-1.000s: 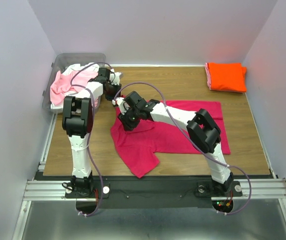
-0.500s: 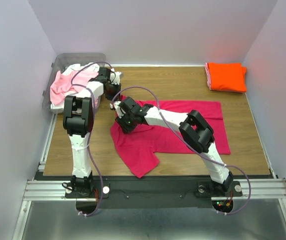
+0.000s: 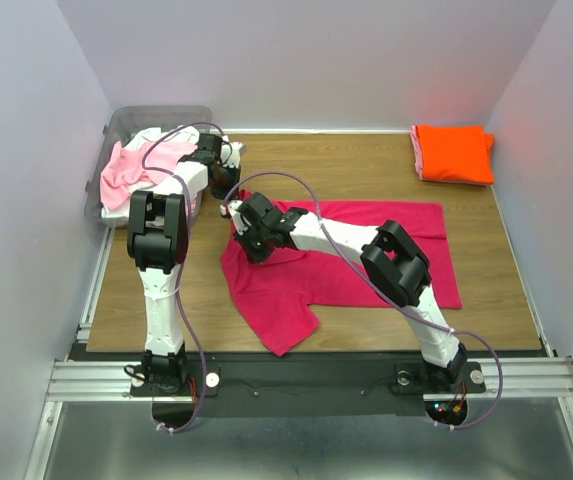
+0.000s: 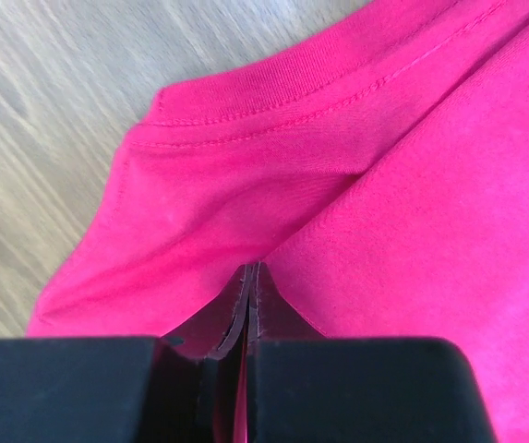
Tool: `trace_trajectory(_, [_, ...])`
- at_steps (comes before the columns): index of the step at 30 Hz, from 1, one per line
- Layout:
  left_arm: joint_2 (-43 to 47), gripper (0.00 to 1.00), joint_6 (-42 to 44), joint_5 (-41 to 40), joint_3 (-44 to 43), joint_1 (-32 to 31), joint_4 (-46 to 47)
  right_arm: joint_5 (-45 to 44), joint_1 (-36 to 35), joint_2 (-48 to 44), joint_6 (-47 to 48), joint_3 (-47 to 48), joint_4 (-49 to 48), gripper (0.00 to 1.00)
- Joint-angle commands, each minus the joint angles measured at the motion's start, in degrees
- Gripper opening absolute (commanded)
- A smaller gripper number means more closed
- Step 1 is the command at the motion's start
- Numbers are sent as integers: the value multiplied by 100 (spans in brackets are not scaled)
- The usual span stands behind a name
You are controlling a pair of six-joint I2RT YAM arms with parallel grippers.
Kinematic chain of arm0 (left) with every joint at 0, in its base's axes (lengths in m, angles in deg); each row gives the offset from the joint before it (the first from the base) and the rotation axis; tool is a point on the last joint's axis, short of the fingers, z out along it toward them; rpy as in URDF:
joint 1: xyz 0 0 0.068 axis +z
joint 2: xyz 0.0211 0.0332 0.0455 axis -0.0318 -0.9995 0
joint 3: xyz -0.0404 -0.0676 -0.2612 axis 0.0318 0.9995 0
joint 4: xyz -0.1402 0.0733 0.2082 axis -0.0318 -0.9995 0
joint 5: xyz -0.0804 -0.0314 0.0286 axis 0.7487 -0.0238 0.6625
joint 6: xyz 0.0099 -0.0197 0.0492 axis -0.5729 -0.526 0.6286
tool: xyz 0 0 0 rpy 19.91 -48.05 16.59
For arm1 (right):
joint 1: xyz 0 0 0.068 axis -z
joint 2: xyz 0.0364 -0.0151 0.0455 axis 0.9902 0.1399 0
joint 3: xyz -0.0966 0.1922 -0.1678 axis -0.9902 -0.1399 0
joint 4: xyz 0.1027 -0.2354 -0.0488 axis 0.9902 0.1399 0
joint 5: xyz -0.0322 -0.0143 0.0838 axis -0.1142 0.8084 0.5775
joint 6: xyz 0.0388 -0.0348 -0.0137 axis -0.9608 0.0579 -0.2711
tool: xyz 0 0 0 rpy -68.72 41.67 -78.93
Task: Fold and stack the t-shirts
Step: Fold the tshirt
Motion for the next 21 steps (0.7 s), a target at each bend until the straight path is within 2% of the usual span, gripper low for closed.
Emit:
trace_trajectory(1, [-97,18,14,-310,-134,54,-138,53,-29,-660,-81,50,-163,0])
trace_trajectory(7, [-141,18,-30,-380,-204,71,-164,158,-38,-977,-125,-152,-163,1])
trace_trajectory(21, [-141,18,-56,-494,-310,89,-208,808,-38,-775,-160,-486,-146,1])
